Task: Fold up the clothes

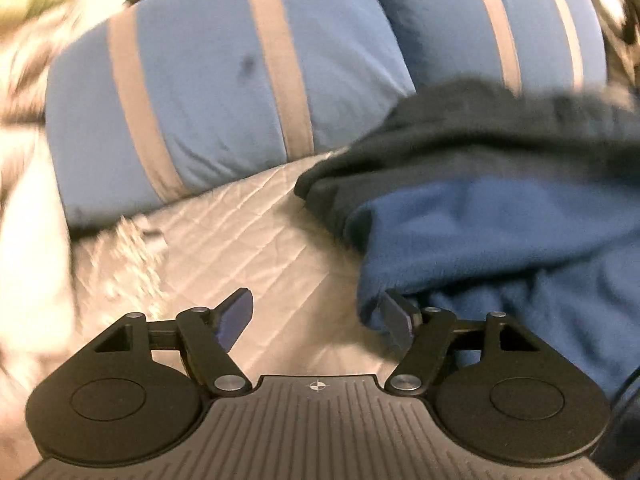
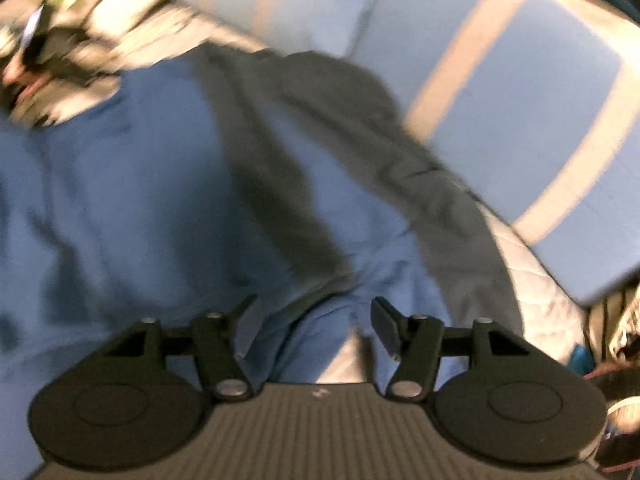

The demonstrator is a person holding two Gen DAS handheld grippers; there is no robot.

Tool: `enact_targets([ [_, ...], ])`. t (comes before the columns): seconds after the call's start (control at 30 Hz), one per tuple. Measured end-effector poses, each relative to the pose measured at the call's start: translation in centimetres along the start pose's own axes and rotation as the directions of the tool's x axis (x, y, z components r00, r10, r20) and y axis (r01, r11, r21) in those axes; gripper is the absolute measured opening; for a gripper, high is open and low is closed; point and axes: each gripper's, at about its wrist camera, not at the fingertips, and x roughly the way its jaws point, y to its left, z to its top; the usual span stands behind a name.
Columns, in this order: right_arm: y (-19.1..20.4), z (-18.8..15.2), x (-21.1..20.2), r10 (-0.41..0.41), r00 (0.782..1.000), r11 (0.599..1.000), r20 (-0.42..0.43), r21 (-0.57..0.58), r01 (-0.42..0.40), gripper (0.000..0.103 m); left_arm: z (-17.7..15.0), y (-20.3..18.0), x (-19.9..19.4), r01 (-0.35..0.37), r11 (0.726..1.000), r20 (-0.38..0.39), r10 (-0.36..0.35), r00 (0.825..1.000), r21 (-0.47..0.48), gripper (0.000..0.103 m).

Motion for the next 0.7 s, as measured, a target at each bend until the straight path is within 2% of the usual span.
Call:
enact_targets([
  [0.07,-0.5,0.6,0.3,-0.019,0.999,0.998,0.028,0.060,0.017,0.073,0.3,1.3,0.1,0.072,0.991,0.013,-0.071,0.997,-0.116,0.072],
  [0.13,-0.1,1.6,0.6,-0.039,0.998,0.996,0.042,0.078,0.036,0.073,0.5,2.7,0.4,0.150,0.960,0.027,-0.148,0.989,-0.236,0.073],
  [0.2,0.6,2.7,0.8,-0.055,0.997,0.996,0.056,0.077,0.051,0.073,0.3,4.0,1.2,0.227,0.905,0.040,-0.228,0.973,-0.360,0.073],
  [0.3,2.2,4.8,0.3,-0.064,0.994,0.998,0.089,0.032,0.061,0.073,-0.5,5.6,2.9,0.295,0.806,0.074,-0.301,0.951,-0.513,0.073],
  [0.43,3.8,8.5,-0.7,-0.042,0.986,0.999,0.163,0.017,0.040,0.079,-1.5,6.6,5.7,0.328,0.699,0.083,-0.361,0.929,-0.635,0.072],
  [0.53,5.0,11.3,-1.0,-0.022,0.979,1.000,0.203,0.012,0.020,0.080,-2.2,6.5,7.3,0.343,0.639,0.074,-0.409,0.909,-0.689,0.071],
  [0.57,5.5,12.2,-0.9,-0.023,0.977,1.000,0.214,0.005,0.023,0.080,-2.5,6.3,7.5,0.360,0.625,0.071,-0.438,0.896,-0.693,0.068],
  [0.6,6.0,13.1,-0.7,-0.026,0.974,1.000,0.224,0.000,0.027,0.080,-2.7,6.2,7.7,0.376,0.610,0.068,-0.466,0.882,-0.697,0.046],
  [0.63,6.5,13.9,-0.4,-0.027,0.973,1.000,0.231,-0.004,0.029,0.080,-2.9,6.0,7.7,0.383,0.611,0.063,-0.478,0.876,-0.693,0.025],
  [0.7,7.3,15.3,0.4,-0.023,0.970,0.999,0.240,-0.018,0.028,0.080,-3.0,5.6,7.3,0.374,0.658,0.048,-0.456,0.888,-0.654,0.022],
])
